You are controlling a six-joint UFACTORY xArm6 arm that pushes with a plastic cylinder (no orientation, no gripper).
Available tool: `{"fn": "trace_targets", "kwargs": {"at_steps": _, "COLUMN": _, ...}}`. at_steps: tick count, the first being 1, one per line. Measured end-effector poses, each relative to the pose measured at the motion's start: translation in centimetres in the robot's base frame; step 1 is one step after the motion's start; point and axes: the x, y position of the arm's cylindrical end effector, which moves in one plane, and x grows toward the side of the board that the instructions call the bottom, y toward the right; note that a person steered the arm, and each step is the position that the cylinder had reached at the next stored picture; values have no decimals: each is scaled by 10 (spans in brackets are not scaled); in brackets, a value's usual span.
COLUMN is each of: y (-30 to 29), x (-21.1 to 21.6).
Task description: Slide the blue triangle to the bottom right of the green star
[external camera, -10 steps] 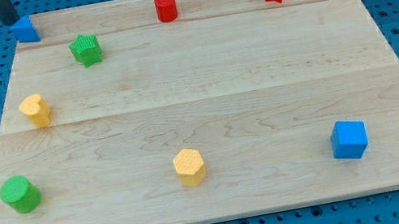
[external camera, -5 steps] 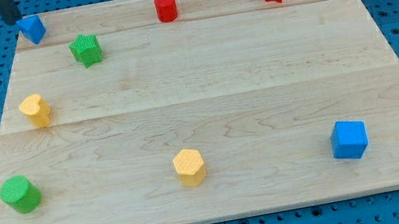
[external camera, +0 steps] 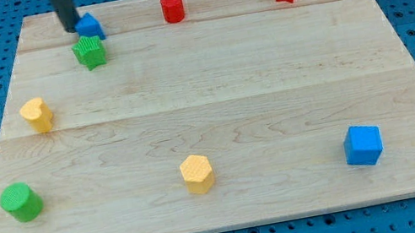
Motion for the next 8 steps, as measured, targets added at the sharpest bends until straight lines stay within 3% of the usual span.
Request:
{"fn": "trace_targets", "kwargs": {"at_steps": 2, "y": 27, "x": -12}}
{"fn": "trace_targets", "kwargs": {"at_steps": 5, "y": 80, "x": 64}}
{"fn": "trace_targets", "kwargs": {"at_steps": 8, "y": 27, "x": 83}}
